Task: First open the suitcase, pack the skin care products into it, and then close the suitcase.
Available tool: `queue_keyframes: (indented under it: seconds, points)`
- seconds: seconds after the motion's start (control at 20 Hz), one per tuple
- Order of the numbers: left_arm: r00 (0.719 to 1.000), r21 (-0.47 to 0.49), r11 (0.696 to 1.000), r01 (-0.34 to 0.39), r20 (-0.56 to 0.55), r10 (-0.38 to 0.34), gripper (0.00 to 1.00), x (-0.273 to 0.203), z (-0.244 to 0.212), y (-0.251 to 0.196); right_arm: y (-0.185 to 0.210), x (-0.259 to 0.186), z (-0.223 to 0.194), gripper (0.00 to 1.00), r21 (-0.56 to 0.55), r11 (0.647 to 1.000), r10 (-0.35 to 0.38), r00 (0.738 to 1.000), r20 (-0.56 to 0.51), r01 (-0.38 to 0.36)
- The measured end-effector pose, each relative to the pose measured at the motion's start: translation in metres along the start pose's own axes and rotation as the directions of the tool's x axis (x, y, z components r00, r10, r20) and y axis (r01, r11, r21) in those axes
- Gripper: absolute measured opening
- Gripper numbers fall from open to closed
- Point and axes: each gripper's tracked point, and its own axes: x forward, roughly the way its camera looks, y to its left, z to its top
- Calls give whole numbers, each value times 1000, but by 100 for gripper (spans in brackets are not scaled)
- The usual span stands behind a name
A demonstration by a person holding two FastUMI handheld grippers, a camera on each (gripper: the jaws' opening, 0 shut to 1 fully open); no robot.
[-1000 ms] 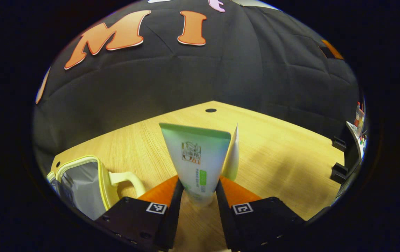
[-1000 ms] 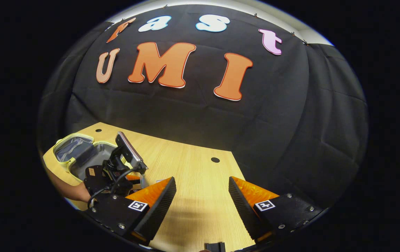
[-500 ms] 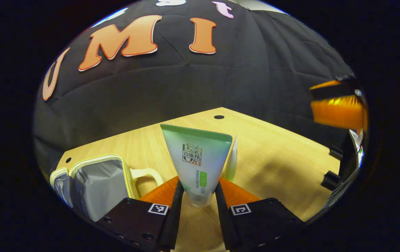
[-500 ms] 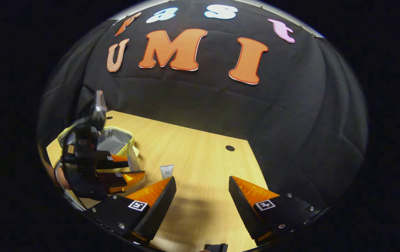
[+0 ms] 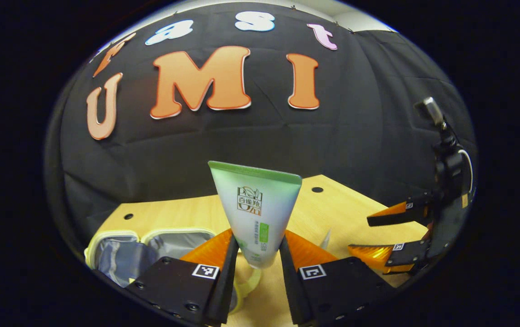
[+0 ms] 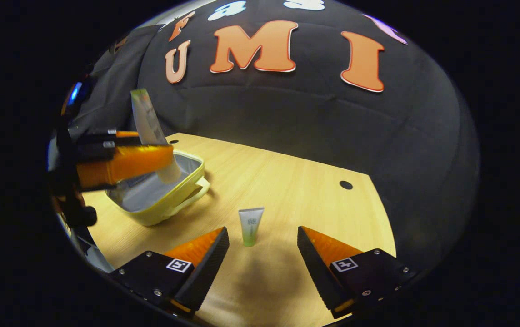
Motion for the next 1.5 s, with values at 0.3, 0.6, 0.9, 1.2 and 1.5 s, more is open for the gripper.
queue_keyframes:
  seconds: [0.3,0.6,0.9,1.2,1.5]
  points:
    - [988,16,988,-155,-5,155,50,-42,11,53,17,45,-16,94,-20,997,70,997,-37,-71]
    - [964,26,965,-261,-43,262,49,-70,-3,94,22,88,-38,70,24,996,83,993,-86,-81]
    - [955,7,958,-288,-72,287,49,-67,-20,127,27,100,-34,36,43,997,71,995,-75,-68]
    - [967,-11,975,-220,-137,216,49,-58,-38,144,41,59,11,36,55,998,42,999,-32,-40]
    - [960,-48,990,-135,-253,118,49,-43,-80,160,79,28,46,36,51,998,42,999,-14,-41]
